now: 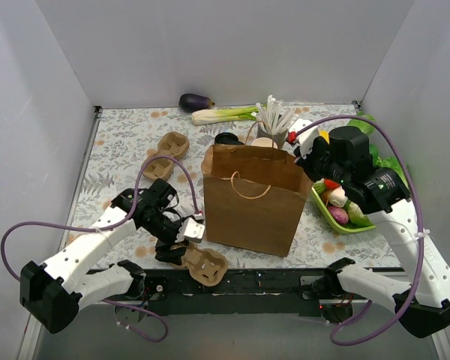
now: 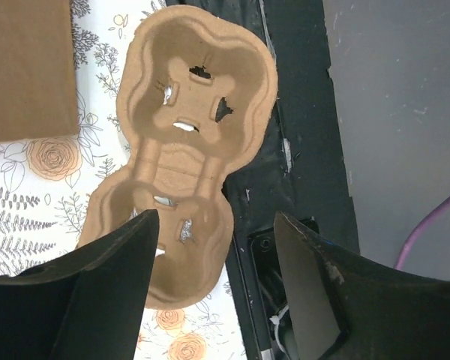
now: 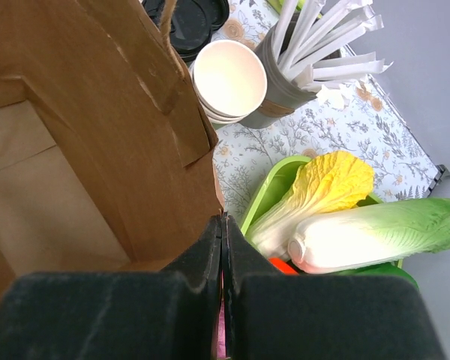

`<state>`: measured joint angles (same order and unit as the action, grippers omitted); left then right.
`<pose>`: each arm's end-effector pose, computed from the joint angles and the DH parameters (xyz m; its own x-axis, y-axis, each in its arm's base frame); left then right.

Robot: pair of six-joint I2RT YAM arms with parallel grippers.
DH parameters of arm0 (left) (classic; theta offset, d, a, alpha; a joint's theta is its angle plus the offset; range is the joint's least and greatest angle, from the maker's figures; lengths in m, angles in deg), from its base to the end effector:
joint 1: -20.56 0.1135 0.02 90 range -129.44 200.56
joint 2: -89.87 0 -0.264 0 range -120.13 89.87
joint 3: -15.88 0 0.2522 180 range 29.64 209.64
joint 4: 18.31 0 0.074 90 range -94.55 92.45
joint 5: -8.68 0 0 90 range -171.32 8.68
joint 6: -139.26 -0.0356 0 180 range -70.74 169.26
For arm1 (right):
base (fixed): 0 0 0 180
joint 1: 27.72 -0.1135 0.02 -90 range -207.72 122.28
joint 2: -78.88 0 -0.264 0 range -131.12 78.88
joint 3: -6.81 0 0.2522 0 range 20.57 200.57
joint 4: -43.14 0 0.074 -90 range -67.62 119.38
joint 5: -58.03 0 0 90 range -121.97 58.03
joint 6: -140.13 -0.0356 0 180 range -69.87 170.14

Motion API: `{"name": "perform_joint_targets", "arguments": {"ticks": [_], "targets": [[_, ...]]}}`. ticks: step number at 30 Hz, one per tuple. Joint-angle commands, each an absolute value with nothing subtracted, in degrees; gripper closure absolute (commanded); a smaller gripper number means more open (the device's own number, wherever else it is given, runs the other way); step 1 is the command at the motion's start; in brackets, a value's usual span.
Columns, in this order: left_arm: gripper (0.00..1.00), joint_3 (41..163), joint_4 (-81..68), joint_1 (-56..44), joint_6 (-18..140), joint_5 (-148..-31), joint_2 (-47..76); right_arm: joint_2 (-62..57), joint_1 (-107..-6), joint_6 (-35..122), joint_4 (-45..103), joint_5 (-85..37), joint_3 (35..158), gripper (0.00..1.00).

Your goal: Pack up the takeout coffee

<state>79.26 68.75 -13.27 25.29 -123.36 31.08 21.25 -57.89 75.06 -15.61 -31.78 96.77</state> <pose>0.1095 -0.1021 0.2599 -0.5549 0.7351 -0.3894 0.7790 0.2949 -0.5534 0.1641 0.0955 0.4226 -0.1359 -0.5666 -0.8127 -0.6202 0.6884 -0.3761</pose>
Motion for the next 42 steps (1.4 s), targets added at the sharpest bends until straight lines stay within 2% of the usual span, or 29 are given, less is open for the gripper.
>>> {"name": "perform_joint_targets", "arguments": {"ticks": [1,5,9,12,42], "targets": [[0.39,77.89,61.38,-16.61,28.25,-120.61,29.49,20.52,-57.34,75.89,-11.93,-33.73,98.87,0.99],[0.40,74.21,53.75,-19.34,29.57,-117.19,29.13,19.64,-56.81,75.19,-11.58,-33.99,99.14,0.93],[0.40,71.92,48.90,-20.49,29.31,-114.64,29.49,19.20,-56.19,74.92,-11.75,-33.99,99.93,0.70],[0.42,70.86,47.49,-21.10,29.04,-113.76,28.88,18.94,-55.58,74.83,-11.93,-33.99,100.28,0.66],[0.53,63.30,40.37,-24.79,30.36,-111.73,30.80,17.27,-52.15,72.99,-11.58,-32.50,101.16,0.66]]}}
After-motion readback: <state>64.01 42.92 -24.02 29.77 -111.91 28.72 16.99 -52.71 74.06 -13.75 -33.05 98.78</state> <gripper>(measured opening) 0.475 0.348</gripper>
